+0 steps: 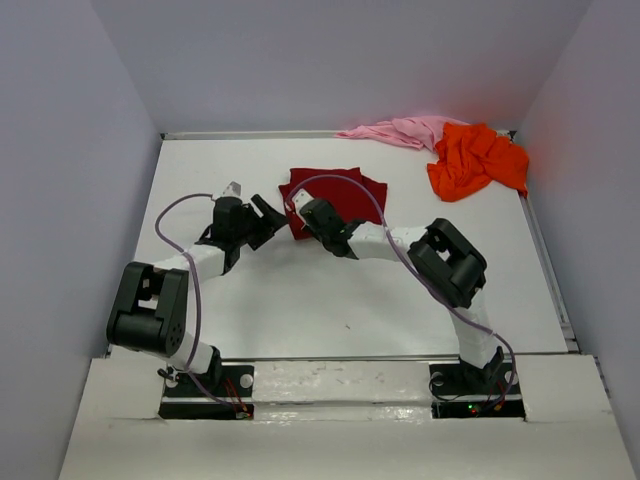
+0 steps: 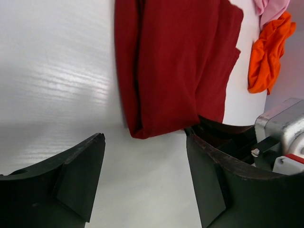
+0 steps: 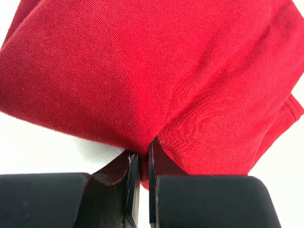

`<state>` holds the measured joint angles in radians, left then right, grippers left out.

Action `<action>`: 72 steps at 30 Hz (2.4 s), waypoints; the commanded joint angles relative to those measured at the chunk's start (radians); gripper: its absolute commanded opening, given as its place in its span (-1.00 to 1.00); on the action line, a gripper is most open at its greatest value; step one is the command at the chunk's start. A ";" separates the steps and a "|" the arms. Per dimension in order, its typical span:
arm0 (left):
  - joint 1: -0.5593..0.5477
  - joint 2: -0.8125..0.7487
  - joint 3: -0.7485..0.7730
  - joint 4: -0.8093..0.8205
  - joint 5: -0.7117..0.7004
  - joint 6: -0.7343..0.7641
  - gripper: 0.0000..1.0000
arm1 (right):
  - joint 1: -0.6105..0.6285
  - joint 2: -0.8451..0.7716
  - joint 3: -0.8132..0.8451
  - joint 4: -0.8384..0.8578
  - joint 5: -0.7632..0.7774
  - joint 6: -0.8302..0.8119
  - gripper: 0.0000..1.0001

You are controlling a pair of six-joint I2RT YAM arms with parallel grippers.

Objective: Fold and stack the t-shirts
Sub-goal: Pass from the right arm to the left

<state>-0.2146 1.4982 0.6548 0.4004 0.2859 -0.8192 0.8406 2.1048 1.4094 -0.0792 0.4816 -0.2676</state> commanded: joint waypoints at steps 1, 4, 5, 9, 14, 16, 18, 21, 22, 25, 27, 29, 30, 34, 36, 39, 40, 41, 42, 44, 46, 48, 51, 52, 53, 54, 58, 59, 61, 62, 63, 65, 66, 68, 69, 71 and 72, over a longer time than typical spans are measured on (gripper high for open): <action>0.000 -0.021 -0.010 0.130 -0.041 -0.021 0.57 | -0.005 -0.068 0.017 -0.011 -0.023 0.030 -1.00; 0.000 0.000 -0.055 0.224 -0.036 -0.047 0.57 | -0.005 -0.092 0.003 -0.014 -0.035 0.034 -1.00; 0.000 0.013 -0.058 0.257 -0.025 -0.067 0.57 | -0.005 -0.098 0.010 -0.028 -0.037 0.036 -1.00; -0.002 0.108 -0.063 0.317 0.004 -0.095 0.58 | -0.005 -0.129 0.023 -0.051 -0.028 0.030 -1.00; -0.006 0.187 -0.055 0.396 0.036 -0.124 0.58 | -0.005 -0.138 0.034 -0.065 -0.028 0.034 -1.00; -0.009 0.221 -0.046 0.403 0.047 -0.144 0.58 | -0.005 -0.137 0.036 -0.068 -0.034 0.042 -1.00; -0.011 0.244 -0.041 0.436 0.049 -0.150 0.59 | -0.005 -0.135 0.033 -0.070 -0.034 0.047 -1.00; -0.014 0.269 -0.034 0.466 0.041 -0.158 0.59 | -0.005 -0.134 0.026 -0.070 -0.034 0.045 -1.00; -0.014 0.278 -0.032 0.498 0.042 -0.166 0.59 | -0.005 -0.129 0.026 -0.070 -0.032 0.045 -1.00; -0.014 0.309 -0.043 0.561 0.050 -0.190 0.58 | -0.005 -0.126 0.023 -0.070 -0.028 0.041 -1.00; -0.014 0.338 -0.058 0.636 0.059 -0.234 0.59 | -0.005 -0.123 0.025 -0.070 -0.026 0.036 -1.00; -0.014 0.361 -0.064 0.698 0.070 -0.264 0.59 | -0.005 -0.124 0.022 -0.070 -0.028 0.036 -1.00; -0.014 0.384 -0.066 0.719 0.076 -0.287 0.59 | -0.005 -0.123 0.023 -0.070 -0.028 0.034 -1.00; -0.012 0.430 -0.072 0.794 0.085 -0.334 0.59 | -0.005 -0.123 0.019 -0.071 -0.029 0.036 -1.00; -0.009 0.439 -0.087 0.840 0.087 -0.357 0.59 | -0.005 -0.123 0.011 -0.071 -0.035 0.041 -1.00; -0.005 0.421 -0.110 0.864 0.087 -0.385 0.59 | -0.005 -0.115 0.010 -0.071 -0.034 0.041 -1.00; -0.005 0.412 -0.118 0.862 0.082 -0.386 0.59 | -0.005 -0.111 0.013 -0.071 -0.032 0.041 -1.00; -0.002 0.386 -0.129 0.841 0.070 -0.383 0.59 | -0.005 -0.105 0.014 -0.071 -0.034 0.039 -1.00; 0.001 0.373 -0.135 0.827 0.065 -0.382 0.59 | -0.005 -0.100 0.017 -0.071 -0.037 0.039 -1.00; 0.007 0.346 -0.159 0.821 0.058 -0.388 0.60 | -0.005 -0.098 0.022 -0.073 -0.040 0.039 -1.00; 0.018 0.310 -0.178 0.831 0.049 -0.397 0.60 | -0.005 -0.095 0.026 -0.074 -0.046 0.039 -1.00; 0.024 0.303 -0.182 0.836 0.045 -0.412 0.60 | -0.005 -0.092 0.026 -0.076 -0.047 0.038 -1.00; 0.037 0.322 -0.195 0.886 0.044 -0.454 0.60 | -0.005 -0.092 0.025 -0.082 -0.052 0.041 -1.00; 0.037 0.332 -0.202 0.944 0.042 -0.469 0.60 | -0.005 -0.094 0.025 -0.083 -0.051 0.042 -1.00; 0.038 0.342 -0.211 0.966 0.042 -0.481 0.60 | -0.005 -0.095 0.025 -0.083 -0.051 0.044 -1.00; 0.038 0.365 -0.213 0.985 0.038 -0.495 0.59 | -0.005 -0.095 0.025 -0.085 -0.051 0.045 -1.00; 0.037 0.421 -0.181 1.003 0.055 -0.509 0.59 | -0.005 -0.097 0.025 -0.088 -0.049 0.045 -1.00; 0.037 0.430 -0.176 1.005 0.055 -0.509 0.60 | -0.005 -0.097 0.026 -0.088 -0.048 0.045 -1.00; 0.037 0.444 -0.172 0.982 0.058 -0.509 0.60 | -0.005 -0.097 0.026 -0.088 -0.049 0.045 -1.00; 0.035 0.444 -0.166 0.967 0.055 -0.497 0.60 | -0.005 -0.095 0.029 -0.088 -0.049 0.044 -1.00; 0.037 0.444 -0.162 0.951 0.055 -0.491 0.59 | -0.005 -0.095 0.031 -0.088 -0.049 0.044 -1.00; 0.034 0.444 -0.150 0.928 0.055 -0.477 0.59 | -0.005 -0.092 0.034 -0.088 -0.051 0.044 -1.00; 0.032 0.450 -0.147 0.925 0.052 -0.475 0.60 | -0.005 -0.092 0.036 -0.088 -0.054 0.047 -1.00; 0.032 0.462 -0.138 0.928 0.052 -0.477 0.60 | -0.005 -0.094 0.036 -0.088 -0.063 0.050 -1.00; 0.031 0.474 -0.127 0.928 0.049 -0.480 0.60 | -0.005 -0.094 0.036 -0.090 -0.063 0.054 -1.00; 0.026 0.490 -0.123 0.943 0.044 -0.485 0.60 | -0.005 -0.095 0.031 -0.091 -0.066 0.057 -1.00; 0.024 0.499 -0.115 0.957 0.041 -0.486 0.60 | -0.005 -0.097 0.028 -0.093 -0.064 0.059 -1.00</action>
<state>-0.1822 1.9682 0.5129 1.3106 0.3435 -1.3231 0.8371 2.0182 1.4109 -0.1761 0.4294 -0.2276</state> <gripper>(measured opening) 0.797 0.100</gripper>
